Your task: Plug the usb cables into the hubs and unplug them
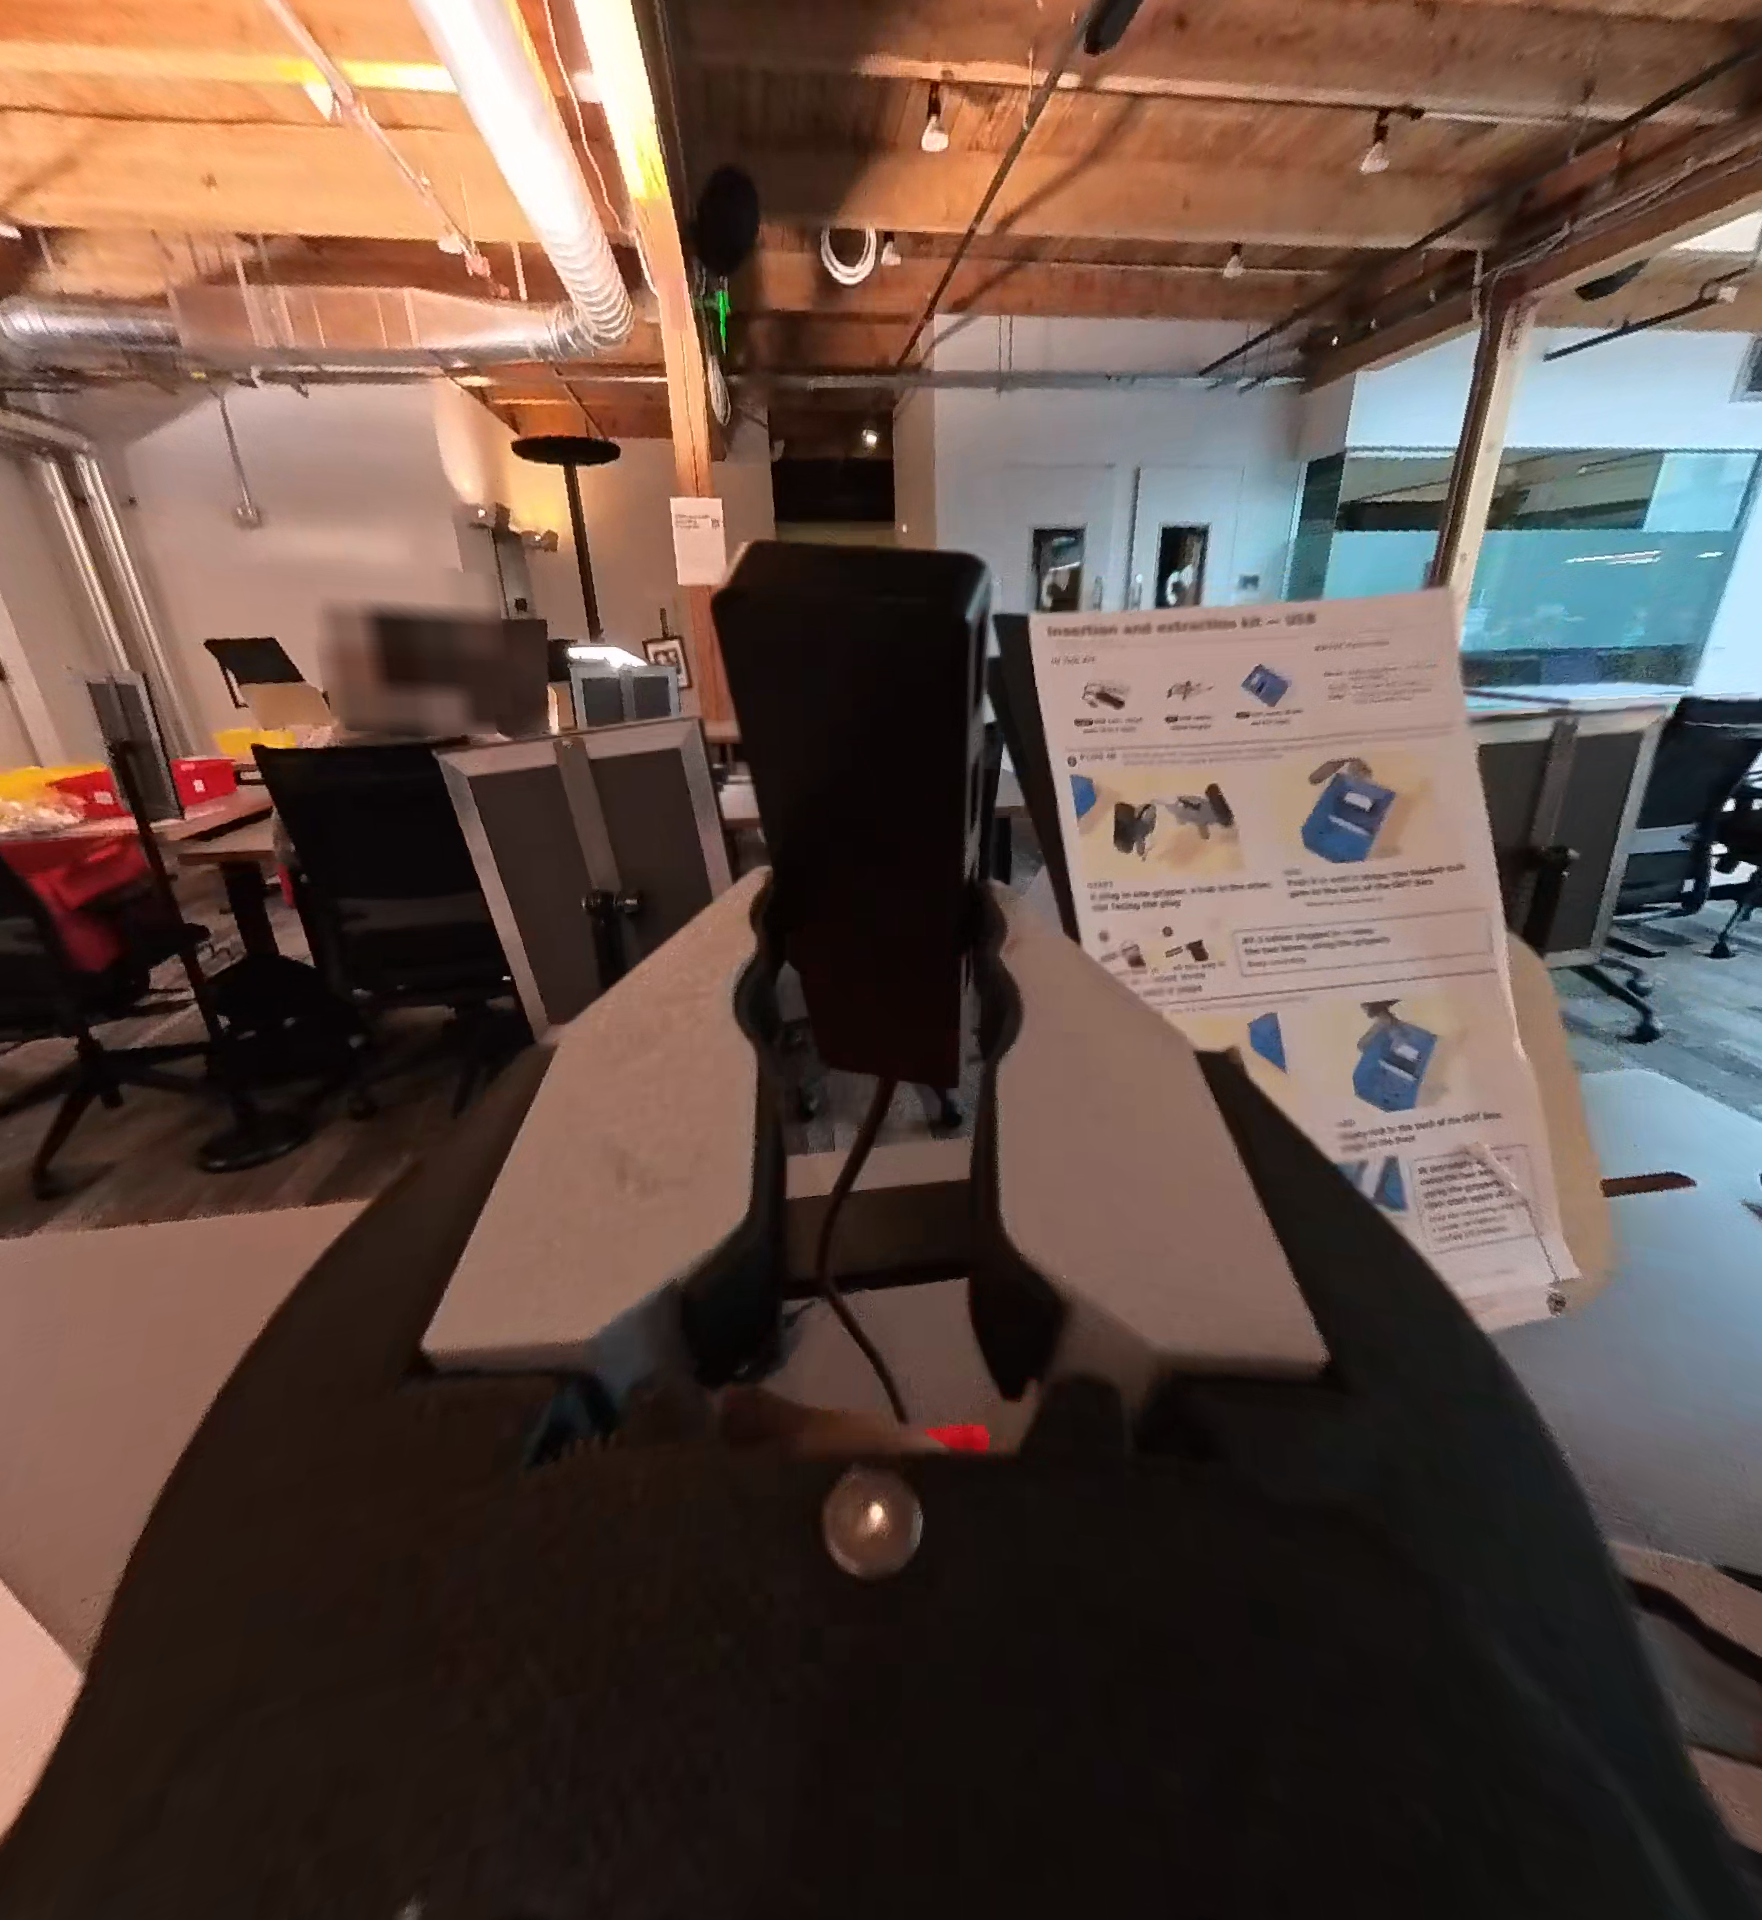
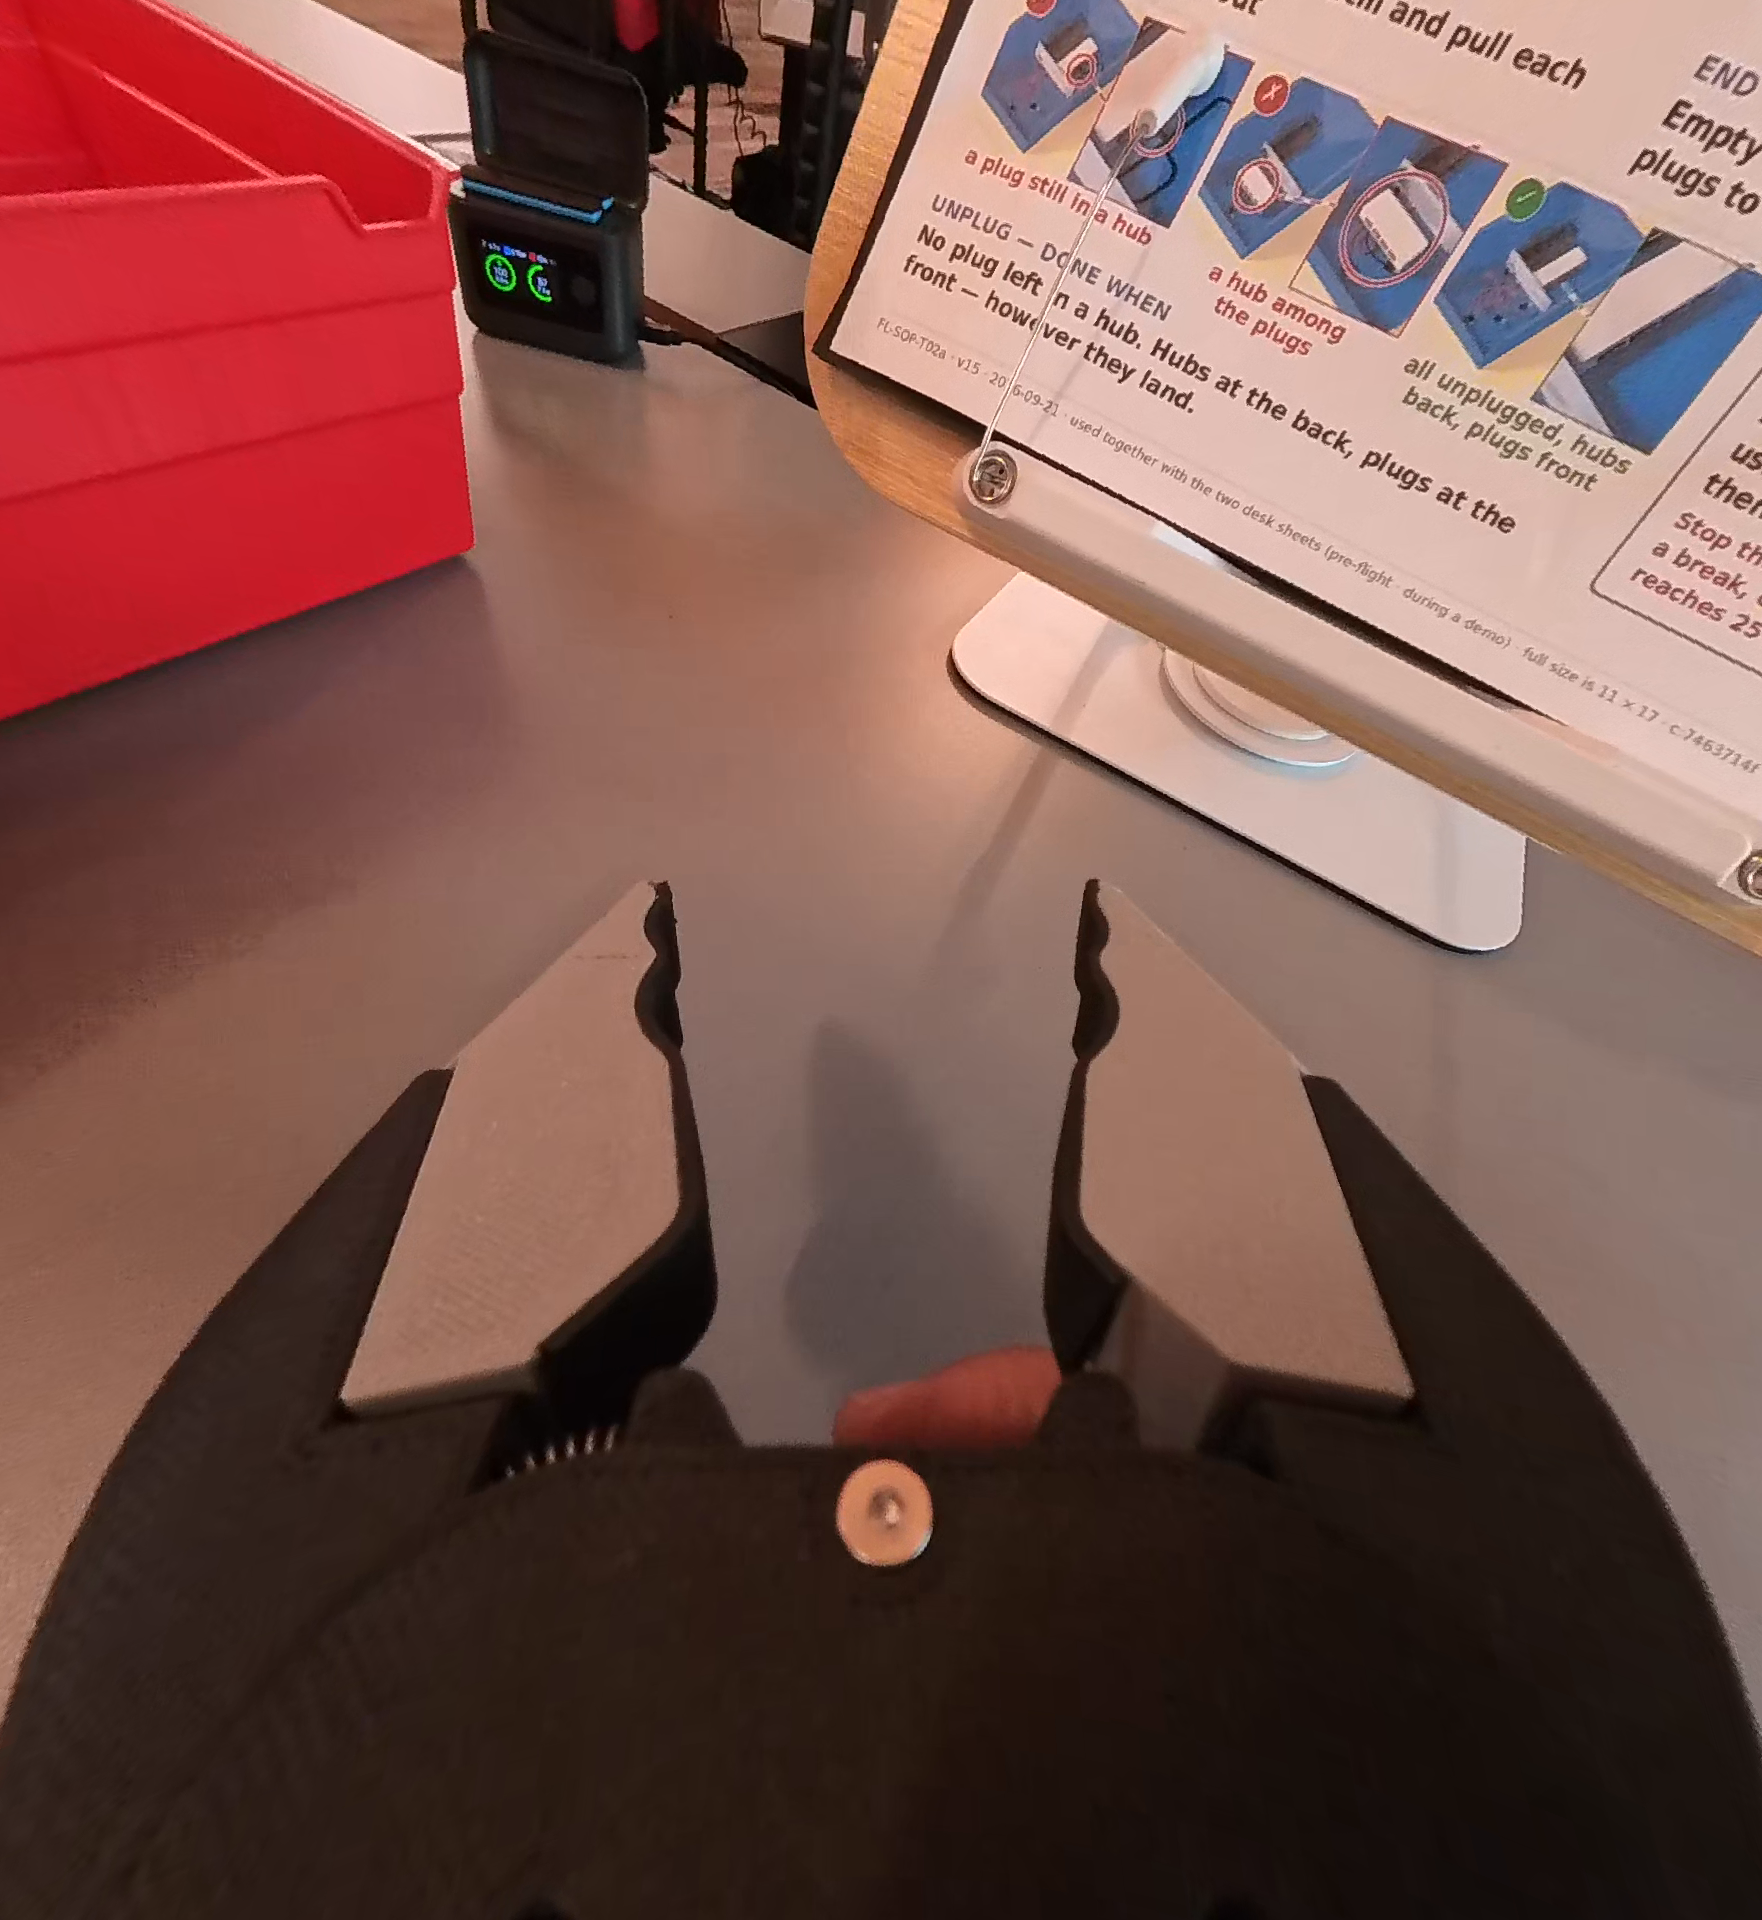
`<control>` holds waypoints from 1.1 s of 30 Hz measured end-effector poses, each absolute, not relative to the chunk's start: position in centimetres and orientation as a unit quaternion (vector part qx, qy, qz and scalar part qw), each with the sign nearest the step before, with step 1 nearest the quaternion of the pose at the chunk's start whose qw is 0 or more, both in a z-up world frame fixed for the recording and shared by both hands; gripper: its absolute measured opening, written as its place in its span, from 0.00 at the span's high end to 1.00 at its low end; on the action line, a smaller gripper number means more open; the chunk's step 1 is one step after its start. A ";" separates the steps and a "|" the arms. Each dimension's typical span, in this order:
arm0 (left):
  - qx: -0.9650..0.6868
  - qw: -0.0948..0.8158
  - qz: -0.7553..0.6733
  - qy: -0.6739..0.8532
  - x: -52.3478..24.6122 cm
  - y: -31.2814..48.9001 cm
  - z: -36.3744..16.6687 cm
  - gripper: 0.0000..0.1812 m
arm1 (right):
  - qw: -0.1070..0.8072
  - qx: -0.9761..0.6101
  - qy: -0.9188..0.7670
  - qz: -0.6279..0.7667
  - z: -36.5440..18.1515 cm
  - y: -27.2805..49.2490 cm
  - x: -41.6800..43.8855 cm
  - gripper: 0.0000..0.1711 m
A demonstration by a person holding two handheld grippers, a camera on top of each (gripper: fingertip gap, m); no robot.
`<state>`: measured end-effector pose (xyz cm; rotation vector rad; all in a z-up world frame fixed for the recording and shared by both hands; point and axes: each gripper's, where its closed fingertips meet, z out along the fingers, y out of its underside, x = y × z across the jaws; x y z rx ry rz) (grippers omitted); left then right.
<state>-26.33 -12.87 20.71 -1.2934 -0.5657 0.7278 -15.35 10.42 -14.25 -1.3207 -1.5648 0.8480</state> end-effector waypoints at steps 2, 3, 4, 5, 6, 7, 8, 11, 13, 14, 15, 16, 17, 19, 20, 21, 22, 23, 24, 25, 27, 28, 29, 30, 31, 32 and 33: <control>-0.574 0.708 0.329 -0.248 -25.7 -12.9 22.3 0.81 | 0.446 -0.533 -0.632 0.343 -14.3 10.4 -15.3 0.57; -0.575 0.709 0.328 -0.243 -25.4 -12.9 22.9 0.81 | 0.445 -0.533 -0.633 0.342 -14.3 10.4 -15.3 0.57; -0.581 0.707 0.324 -0.240 -25.2 -12.7 23.2 0.81 | 0.446 -0.533 -0.633 0.342 -14.3 10.4 -15.3 0.57; -0.592 0.699 0.320 -0.240 -25.1 -12.4 23.1 0.81 | 0.447 -0.532 -0.633 0.342 -14.2 10.3 -15.3 0.57; -0.602 0.690 0.322 -0.239 -25.1 -12.1 22.9 0.81 | 0.447 -0.531 -0.633 0.343 -14.2 10.3 -15.3 0.57; -0.610 0.681 0.329 -0.237 -25.1 -12.0 22.7 0.81 | 0.447 -0.531 -0.632 0.343 -14.2 10.3 -15.3 0.57; -0.615 0.675 0.334 -0.233 -24.9 -11.8 22.6 0.81 | 0.447 -0.531 -0.633 0.343 -14.1 10.3 -15.3 0.57; -0.604 0.682 0.346 -0.225 -24.2 -11.8 23.7 0.81 | 0.447 -0.530 -0.633 0.343 -14.2 10.2 -15.2 0.57; -0.579 0.696 0.359 -0.226 -23.7 -12.3 25.8 0.81 | 0.447 -0.530 -0.634 0.343 -14.2 10.2 -15.2 0.57; -0.559 0.708 0.367 -0.225 -23.4 -12.8 27.3 0.81 | 0.447 -0.530 -0.635 0.342 -14.3 10.2 -15.2 0.57; -0.537 0.724 0.371 -0.223 -22.9 -13.3 29.0 0.81 | 0.447 -0.530 -0.635 0.342 -14.3 10.2 -15.2 0.57; -0.518 0.740 0.369 -0.219 -22.4 -13.6 30.6 0.81 | 0.447 -0.530 -0.635 0.341 -14.3 10.2 -15.2 0.57; -0.504 0.752 0.365 -0.217 -21.9 -13.8 32.0 0.81 | 0.446 -0.530 -0.635 0.341 -14.4 10.2 -15.2 0.57; -0.484 0.769 0.364 -0.205 -20.9 -13.9 34.5 0.81 | 0.446 -0.530 -0.635 0.341 -14.4 10.2 -15.3 0.57; -0.479 0.773 0.365 -0.198 -20.4 -13.8 35.4 0.81 | 0.446 -0.530 -0.635 0.340 -14.4 10.2 -15.3 0.57; -0.479 0.775 0.365 -0.190 -20.0 -13.5 36.1 0.81 | 0.447 -0.530 -0.636 0.340 -14.4 10.2 -15.3 0.57; -0.486 0.774 0.362 -0.183 -19.7 -13.0 36.3 0.81 | 0.447 -0.530 -0.636 0.340 -14.4 10.2 -15.3 0.57; -0.499 0.770 0.355 -0.177 -19.5 -12.3 36.1 0.81 | 0.447 -0.530 -0.636 0.340 -14.3 10.2 -15.3 0.57; -0.515 0.763 0.350 -0.175 -19.5 -11.6 35.6 0.81 | 0.447 -0.530 -0.636 0.340 -14.3 10.2 -15.3 0.57; -0.533 0.752 0.348 -0.173 -19.6 -11.0 34.8 0.81 | 0.448 -0.529 -0.635 0.341 -14.2 10.2 -15.2 0.57; -0.563 0.729 0.351 -0.168 -20.0 -9.9 32.9 0.81 | 0.448 -0.529 -0.634 0.342 -14.2 10.2 -15.2 0.57; -0.572 0.720 0.354 -0.167 -20.2 -9.5 32.0 0.81 | 0.447 -0.529 -0.634 0.343 -14.2 10.2 -15.2 0.57; -0.579 0.715 0.353 -0.169 -20.5 -9.2 31.2 0.81 | 0.447 -0.530 -0.634 0.343 -14.2 10.2 -15.2 0.57; -0.586 0.713 0.345 -0.171 -20.6 -8.9 30.5 0.81 | 0.446 -0.529 -0.635 0.343 -14.2 10.1 -15.1 0.57; -0.593 0.714 0.330 -0.171 -20.6 -8.4 29.8 0.81 | 0.446 -0.529 -0.635 0.343 -14.2 10.1 -15.1 0.57; -0.607 0.714 0.306 -0.168 -20.5 -7.6 28.9 0.81 | 0.447 -0.528 -0.636 0.342 -14.2 10.1 -15.1 0.57; -0.631 0.708 0.274 -0.161 -20.1 -6.6 27.8 0.81 | 0.447 -0.528 -0.636 0.342 -14.2 10.1 -15.1 0.57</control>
